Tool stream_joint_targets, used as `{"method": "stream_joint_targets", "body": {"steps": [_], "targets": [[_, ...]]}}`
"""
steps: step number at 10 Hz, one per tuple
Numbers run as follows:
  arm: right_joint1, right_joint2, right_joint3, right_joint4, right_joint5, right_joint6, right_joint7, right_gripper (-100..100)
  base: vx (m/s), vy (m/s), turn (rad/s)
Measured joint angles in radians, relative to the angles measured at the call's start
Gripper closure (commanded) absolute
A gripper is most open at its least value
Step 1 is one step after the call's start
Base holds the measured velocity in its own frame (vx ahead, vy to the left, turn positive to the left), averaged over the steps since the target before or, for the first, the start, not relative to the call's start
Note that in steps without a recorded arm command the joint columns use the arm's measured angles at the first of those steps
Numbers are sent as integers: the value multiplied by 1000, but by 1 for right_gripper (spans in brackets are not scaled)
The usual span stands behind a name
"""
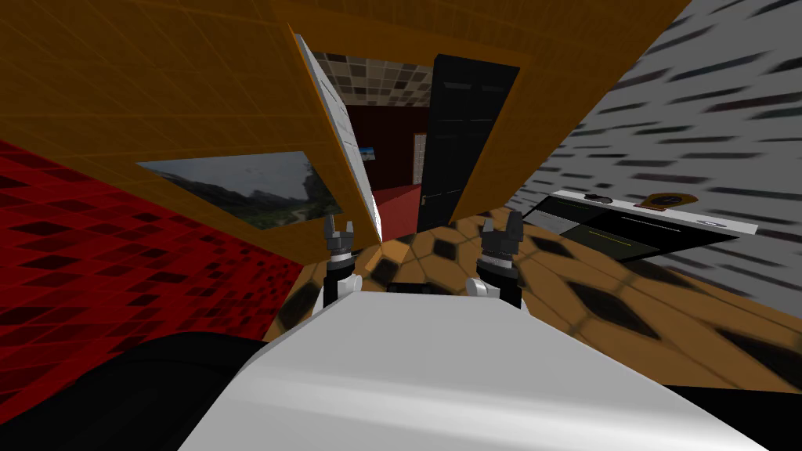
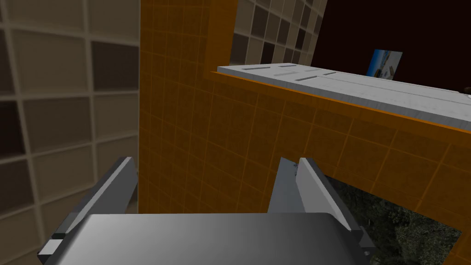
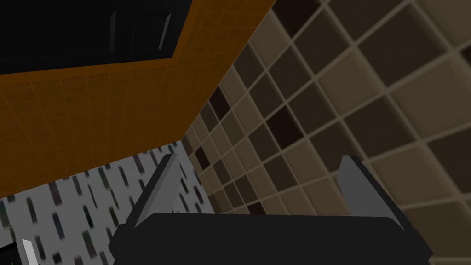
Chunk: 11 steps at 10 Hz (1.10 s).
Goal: Push the door open
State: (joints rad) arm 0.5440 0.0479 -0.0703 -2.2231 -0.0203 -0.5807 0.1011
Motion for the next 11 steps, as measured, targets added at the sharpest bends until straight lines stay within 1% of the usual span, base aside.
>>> {"method": "stream_joint_targets", "body": {"steps": [2, 5, 6, 7, 8, 9, 11], "targets": [[-18, -15, -1, 35, 7, -4, -9, -100, 135, -29, 15], [-36, -35, 3, 95, 20, -20, -26, -100, 137, -29, 18], [-53, -42, 2, 122, 26, -23, -31, -100, 117, -33, 17], [-64, -47, 2, 139, 30, -21, -36, -100, 133, -28, 24], [-70, -52, 6, 160, 37, -25, -41, -100, 138, -20, 17], [-77, -59, 6, 186, 41, -34, -48, -100, 115, -21, 10], [-97, -70, 4, 228, 48, -41, -60, -100, 97, -24, 17]]}}
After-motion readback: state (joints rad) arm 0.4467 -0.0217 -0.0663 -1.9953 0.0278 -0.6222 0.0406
